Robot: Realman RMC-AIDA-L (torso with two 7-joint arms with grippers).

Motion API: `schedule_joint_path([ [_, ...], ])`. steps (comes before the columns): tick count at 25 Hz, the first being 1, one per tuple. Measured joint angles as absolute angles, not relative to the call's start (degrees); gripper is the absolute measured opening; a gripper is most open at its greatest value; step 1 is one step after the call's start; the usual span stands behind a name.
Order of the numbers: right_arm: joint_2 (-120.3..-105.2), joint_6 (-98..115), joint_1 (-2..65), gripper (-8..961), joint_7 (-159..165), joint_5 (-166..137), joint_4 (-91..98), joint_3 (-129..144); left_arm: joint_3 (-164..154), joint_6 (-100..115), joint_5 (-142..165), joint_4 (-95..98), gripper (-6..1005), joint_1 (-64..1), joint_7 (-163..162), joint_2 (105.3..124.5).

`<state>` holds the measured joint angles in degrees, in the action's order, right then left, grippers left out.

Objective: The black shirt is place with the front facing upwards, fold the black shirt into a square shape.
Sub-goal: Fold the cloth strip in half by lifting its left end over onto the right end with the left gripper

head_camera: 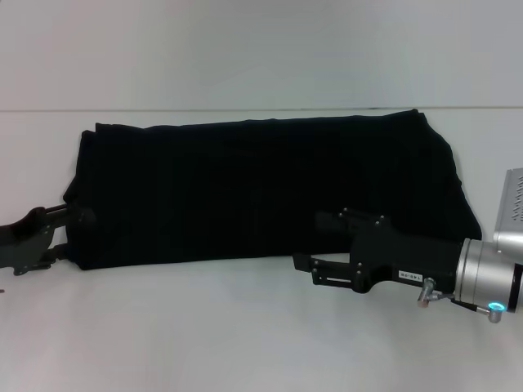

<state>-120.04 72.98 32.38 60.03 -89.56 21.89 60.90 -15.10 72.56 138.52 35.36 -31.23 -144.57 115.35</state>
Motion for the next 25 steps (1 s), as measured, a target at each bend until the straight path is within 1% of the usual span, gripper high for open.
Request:
schedule_joint_path([
  [14,-120.14,72.9,32.6,843,60.0,-89.4,22.0,60.9,-16.7,71.3,140.3,35.7,871,-31.5,-144.3,115.21],
  [22,-120.14,73.0,32.7,842,60.0,-89.0,22.0,60.7,-17.1,71.8,142.1,36.7,754,-32.4,-144.2,114.95],
  [25,-120.14,73.0,32.7,843,60.0,-88.7,22.0,60.7,-17.5,71.8,142.2,36.6,618,-32.4,-144.1,114.98],
])
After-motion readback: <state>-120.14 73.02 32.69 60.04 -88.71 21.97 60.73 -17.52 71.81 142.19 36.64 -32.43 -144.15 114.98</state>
